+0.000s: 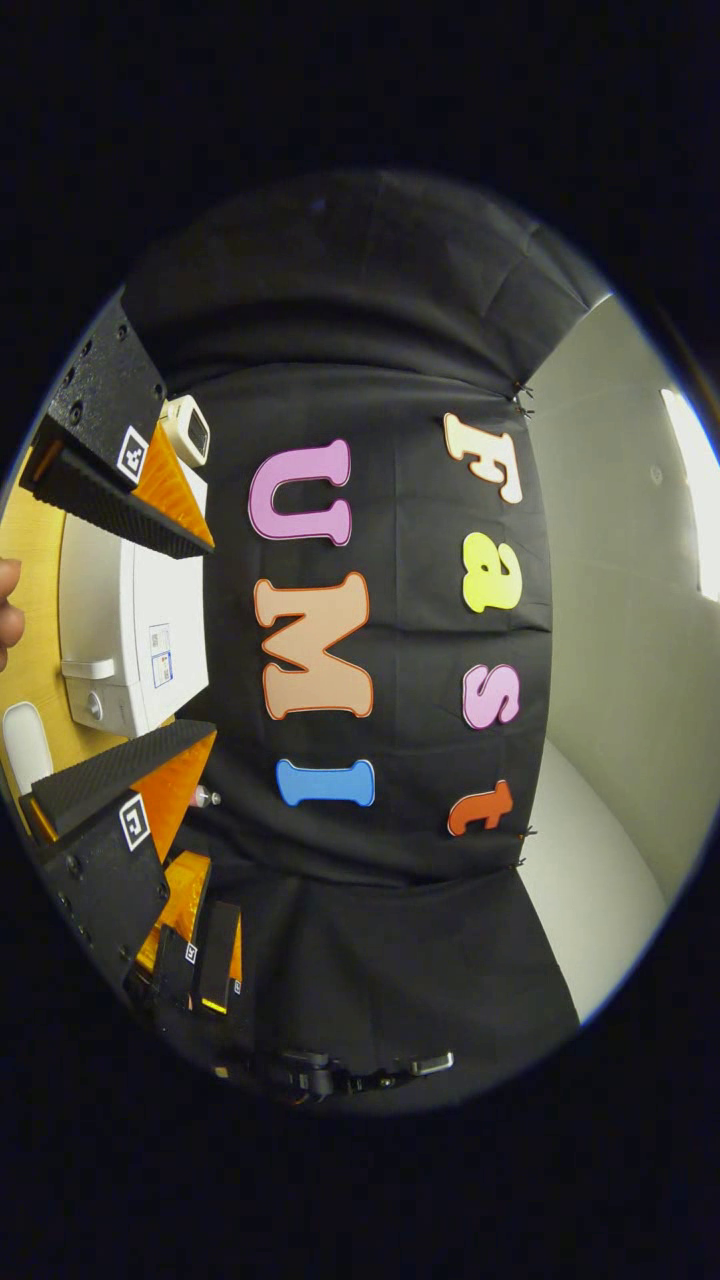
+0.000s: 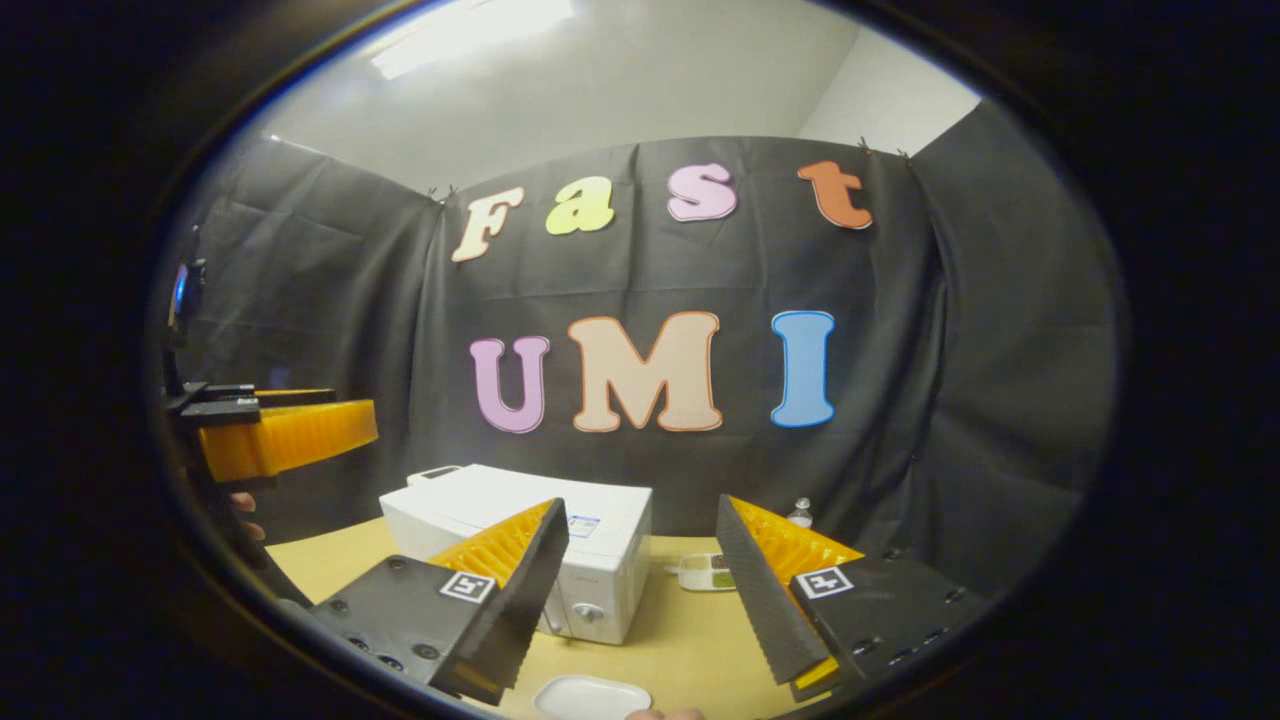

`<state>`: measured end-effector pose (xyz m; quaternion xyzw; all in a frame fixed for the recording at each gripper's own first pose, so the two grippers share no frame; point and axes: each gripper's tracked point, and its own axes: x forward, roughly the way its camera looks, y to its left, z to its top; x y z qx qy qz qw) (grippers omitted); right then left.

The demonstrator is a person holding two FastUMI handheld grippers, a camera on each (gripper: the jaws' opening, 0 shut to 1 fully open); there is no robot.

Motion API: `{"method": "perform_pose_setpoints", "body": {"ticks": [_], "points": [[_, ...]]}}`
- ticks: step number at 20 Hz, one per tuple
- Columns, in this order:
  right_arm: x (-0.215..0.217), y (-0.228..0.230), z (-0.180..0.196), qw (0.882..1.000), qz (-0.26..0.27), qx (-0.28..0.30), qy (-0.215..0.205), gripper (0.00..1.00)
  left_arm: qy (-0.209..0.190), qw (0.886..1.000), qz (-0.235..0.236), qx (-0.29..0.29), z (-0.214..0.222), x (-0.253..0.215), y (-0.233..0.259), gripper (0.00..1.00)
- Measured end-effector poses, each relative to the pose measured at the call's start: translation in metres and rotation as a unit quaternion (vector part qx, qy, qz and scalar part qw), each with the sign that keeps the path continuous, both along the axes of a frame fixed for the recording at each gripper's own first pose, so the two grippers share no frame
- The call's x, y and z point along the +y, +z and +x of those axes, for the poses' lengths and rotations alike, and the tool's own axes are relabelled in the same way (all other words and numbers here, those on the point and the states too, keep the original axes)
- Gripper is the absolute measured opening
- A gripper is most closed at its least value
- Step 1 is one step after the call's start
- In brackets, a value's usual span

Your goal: Open the microwave oven with the left hand, put the food in, and close the microwave oven.

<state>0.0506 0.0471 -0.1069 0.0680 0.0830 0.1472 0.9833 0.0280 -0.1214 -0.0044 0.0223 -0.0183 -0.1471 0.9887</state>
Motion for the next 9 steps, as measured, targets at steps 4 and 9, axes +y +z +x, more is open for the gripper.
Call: {"method": "perform_pose_setpoints", "body": {"ticks": [4,9], "points": [[0.0019,-0.0022,0.0002,1.0,-0.005,0.0,-0.007,0.89,-0.005,1.0,-0.007,0.015,0.0012,-0.0017,-0.0085,0.96],[0.0039,-0.0052,-0.0018,1.0,-0.006,0.005,-0.009,0.89,-0.008,1.0,-0.013,0.017,0.0005,-0.0008,-0.0091,0.96]]}}
